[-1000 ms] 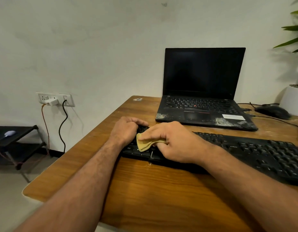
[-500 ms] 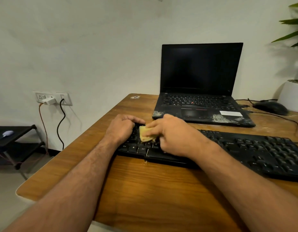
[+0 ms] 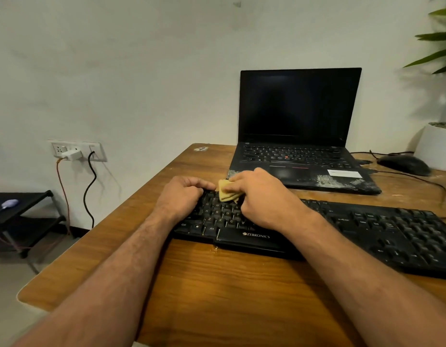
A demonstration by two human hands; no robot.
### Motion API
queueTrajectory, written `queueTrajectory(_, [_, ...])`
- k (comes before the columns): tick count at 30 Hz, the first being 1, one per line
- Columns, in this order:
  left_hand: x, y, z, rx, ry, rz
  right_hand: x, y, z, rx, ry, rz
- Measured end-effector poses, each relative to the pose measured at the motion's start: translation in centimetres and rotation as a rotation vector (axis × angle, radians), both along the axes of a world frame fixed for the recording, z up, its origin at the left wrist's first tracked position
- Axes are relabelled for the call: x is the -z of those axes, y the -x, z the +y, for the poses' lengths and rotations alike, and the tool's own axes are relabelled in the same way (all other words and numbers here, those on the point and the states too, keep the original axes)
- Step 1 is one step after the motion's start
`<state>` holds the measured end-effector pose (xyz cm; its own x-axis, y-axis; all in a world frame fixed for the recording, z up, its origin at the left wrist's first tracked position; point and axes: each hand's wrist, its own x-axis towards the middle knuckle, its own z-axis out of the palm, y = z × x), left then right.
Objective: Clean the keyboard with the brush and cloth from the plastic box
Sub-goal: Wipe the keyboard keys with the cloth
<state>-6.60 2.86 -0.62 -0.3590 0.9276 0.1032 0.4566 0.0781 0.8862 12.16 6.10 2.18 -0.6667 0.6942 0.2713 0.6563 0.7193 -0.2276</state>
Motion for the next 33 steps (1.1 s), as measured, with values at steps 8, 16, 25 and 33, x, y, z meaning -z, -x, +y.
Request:
queueTrajectory(8, [0.0,0.2,0.0,-0.011,0.001,0.068,-0.9,-0.5,-4.4,-0.344,0.076,0.058])
queueTrajectory(16, [-0.2,-0.3,-0.2,-0.02,0.003,0.059,-0.7,-2.5,-2.7,-0.247,0.011,0.087])
queueTrajectory(25, [0.0,-0.3,0.0,-0.02,-0.003,0.029,0.0,-0.9,0.5,0.047,0.04,-0.009])
queueTrajectory(33, [0.0,-0.1,0.0,-0.018,-0.006,0.035,-0.1,-0.3,-0.6,-0.029,0.062,-0.052])
